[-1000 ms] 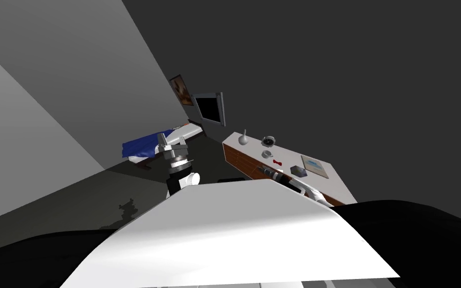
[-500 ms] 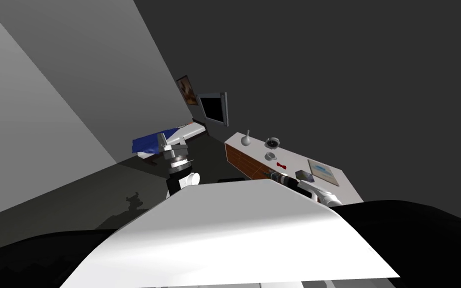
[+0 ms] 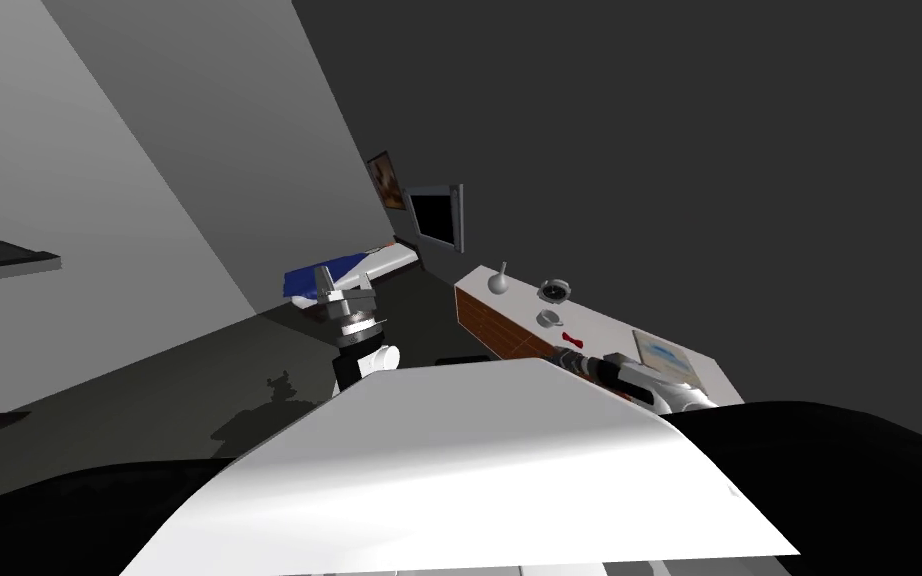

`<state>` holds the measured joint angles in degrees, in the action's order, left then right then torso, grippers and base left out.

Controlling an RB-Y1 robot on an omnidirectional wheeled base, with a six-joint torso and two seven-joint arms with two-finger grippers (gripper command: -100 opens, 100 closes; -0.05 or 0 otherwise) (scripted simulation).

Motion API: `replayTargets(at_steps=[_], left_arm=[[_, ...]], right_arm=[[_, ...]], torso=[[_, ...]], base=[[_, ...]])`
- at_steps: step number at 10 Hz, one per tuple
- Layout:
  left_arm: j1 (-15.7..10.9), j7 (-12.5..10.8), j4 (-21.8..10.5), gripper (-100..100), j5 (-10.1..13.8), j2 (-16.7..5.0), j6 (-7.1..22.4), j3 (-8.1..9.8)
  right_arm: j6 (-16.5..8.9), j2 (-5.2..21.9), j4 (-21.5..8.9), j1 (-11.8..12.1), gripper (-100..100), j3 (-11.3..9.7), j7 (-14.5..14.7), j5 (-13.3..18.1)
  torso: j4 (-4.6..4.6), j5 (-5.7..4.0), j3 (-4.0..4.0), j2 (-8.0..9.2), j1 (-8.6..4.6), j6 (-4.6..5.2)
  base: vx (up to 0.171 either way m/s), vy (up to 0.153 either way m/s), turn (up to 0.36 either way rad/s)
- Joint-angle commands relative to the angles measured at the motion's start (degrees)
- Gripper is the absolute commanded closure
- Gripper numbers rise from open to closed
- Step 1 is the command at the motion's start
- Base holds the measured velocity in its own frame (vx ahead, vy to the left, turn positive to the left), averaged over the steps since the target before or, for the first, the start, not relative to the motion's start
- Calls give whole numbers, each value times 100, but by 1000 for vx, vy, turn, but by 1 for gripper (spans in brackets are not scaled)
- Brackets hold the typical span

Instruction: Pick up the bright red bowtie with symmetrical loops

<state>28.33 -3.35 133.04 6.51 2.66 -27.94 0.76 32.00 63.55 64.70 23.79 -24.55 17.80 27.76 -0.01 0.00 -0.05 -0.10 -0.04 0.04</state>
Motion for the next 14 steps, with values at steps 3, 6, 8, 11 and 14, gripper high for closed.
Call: replayTargets(at_steps=[3,6,8,11,14], left_arm=[[0,0,0,0,0,0,0,0],[0,0,0,0,0,0,0,0],[0,0,0,0,0,0,0,0],[1,0,0,0,0,0,0,1],[1,0,0,0,0,-1,0,1]], right_arm=[[-50,423,-255,-48,-100,-226,191,284],[-44,681,-658,-119,-100,-412,404,519],[-45,778,-809,-153,-100,-505,502,624],[-50,903,-1071,-212,-100,-683,675,809],[-59,963,-1381,-282,-100,-932,894,1034]], torso=[[0,2,0,-1,2,-2],[1,0,2,3,0,-1],[0,-3,-1,-3,-6,1],[-3,-5,-8,-13,-14,0],[-4,-8,-10,-18,-25,-1]], base=[[24,-4,105],[21,-11,75],[38,-25,78],[61,-49,83],[71,-80,103]])
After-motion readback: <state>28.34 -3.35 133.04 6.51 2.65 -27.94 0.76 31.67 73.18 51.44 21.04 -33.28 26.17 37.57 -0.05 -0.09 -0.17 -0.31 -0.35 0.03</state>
